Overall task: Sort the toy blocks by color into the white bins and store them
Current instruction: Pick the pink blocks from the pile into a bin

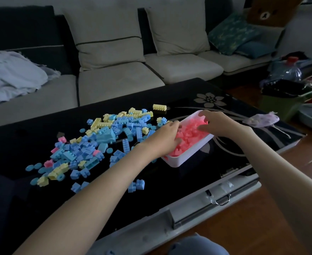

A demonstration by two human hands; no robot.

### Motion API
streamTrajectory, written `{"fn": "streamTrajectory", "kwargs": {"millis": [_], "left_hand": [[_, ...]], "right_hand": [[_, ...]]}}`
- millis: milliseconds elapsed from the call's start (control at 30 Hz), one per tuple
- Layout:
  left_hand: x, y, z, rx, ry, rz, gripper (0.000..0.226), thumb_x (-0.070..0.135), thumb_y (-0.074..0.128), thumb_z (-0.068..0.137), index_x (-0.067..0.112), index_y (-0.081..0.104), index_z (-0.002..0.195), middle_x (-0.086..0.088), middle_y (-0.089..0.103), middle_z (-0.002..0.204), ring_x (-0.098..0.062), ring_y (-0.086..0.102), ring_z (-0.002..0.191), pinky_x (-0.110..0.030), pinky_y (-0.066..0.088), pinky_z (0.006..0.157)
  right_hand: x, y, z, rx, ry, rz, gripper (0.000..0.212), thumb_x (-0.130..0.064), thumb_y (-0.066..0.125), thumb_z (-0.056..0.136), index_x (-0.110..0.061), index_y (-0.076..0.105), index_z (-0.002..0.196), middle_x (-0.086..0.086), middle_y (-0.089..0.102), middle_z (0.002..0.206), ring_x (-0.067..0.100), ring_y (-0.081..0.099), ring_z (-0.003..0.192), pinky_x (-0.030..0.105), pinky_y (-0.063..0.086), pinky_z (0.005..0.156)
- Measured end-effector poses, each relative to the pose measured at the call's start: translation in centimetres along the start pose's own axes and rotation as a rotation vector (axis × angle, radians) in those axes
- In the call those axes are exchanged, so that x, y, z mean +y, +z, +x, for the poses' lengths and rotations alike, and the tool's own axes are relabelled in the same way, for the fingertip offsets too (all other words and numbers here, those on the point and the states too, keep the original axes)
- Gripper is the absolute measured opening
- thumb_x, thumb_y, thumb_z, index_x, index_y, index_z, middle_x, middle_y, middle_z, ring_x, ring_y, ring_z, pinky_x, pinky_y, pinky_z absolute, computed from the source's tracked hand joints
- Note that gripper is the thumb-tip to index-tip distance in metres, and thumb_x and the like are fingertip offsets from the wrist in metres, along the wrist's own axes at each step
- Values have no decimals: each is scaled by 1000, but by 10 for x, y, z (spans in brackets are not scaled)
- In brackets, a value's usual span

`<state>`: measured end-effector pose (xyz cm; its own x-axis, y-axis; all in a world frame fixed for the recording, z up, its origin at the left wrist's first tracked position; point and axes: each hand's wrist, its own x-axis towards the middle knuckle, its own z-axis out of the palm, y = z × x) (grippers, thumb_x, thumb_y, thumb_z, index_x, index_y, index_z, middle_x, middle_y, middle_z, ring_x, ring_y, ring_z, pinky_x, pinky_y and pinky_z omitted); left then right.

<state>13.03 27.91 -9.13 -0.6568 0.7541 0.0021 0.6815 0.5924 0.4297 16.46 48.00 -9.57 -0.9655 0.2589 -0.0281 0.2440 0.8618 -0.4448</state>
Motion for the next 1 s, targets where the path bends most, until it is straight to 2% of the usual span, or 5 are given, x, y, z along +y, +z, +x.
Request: {"fn": "streamTrajectory", "kwargs": {"millis": [233, 367, 567, 833, 1000], "left_hand": [[5, 9, 0, 32, -11, -150, 49, 24, 56, 94, 14, 39, 138, -2, 38, 141, -15, 47, 120, -28, 41, 98], [-7, -9, -19, 132, -30, -300, 34, 26, 46, 99, 17, 51, 132, 2, 50, 132, -6, 52, 105, -15, 45, 82], [-75, -40, -66, 230, -219, -208, 24, 19, 42, 100, 18, 60, 117, 5, 59, 110, -3, 52, 83, -11, 36, 61], [-191, -62, -159, 411, -715, 31, 23, 12, 44, 93, 10, 62, 107, -11, 62, 115, -23, 59, 96, -30, 44, 78], [-227, -81, -199, 161, -768, 97, 39, 16, 47, 90, 19, 53, 128, -10, 51, 125, -26, 52, 113, -35, 45, 94]], "right_hand": [[-8, -12, -12, -112, 60, -186, 57, -33, 62, 86, -22, 40, 137, 4, 51, 128, 20, 53, 101, 28, 44, 79], [-48, -9, -20, 55, -156, -458, 57, -40, 61, 86, -19, 42, 135, 5, 46, 132, 26, 36, 126, 39, 31, 101], [-135, 40, -14, -52, -455, -262, 49, -29, 64, 85, -17, 49, 130, 4, 48, 127, 23, 39, 123, 35, 36, 99], [-231, 133, 0, -387, -492, -25, 38, -30, 42, 100, -15, 44, 135, 7, 54, 128, 24, 54, 110, 31, 44, 83], [-257, 167, 11, -343, -556, -149, 24, -20, 36, 101, -17, 45, 123, 9, 55, 112, 27, 52, 94, 37, 44, 75]]}}
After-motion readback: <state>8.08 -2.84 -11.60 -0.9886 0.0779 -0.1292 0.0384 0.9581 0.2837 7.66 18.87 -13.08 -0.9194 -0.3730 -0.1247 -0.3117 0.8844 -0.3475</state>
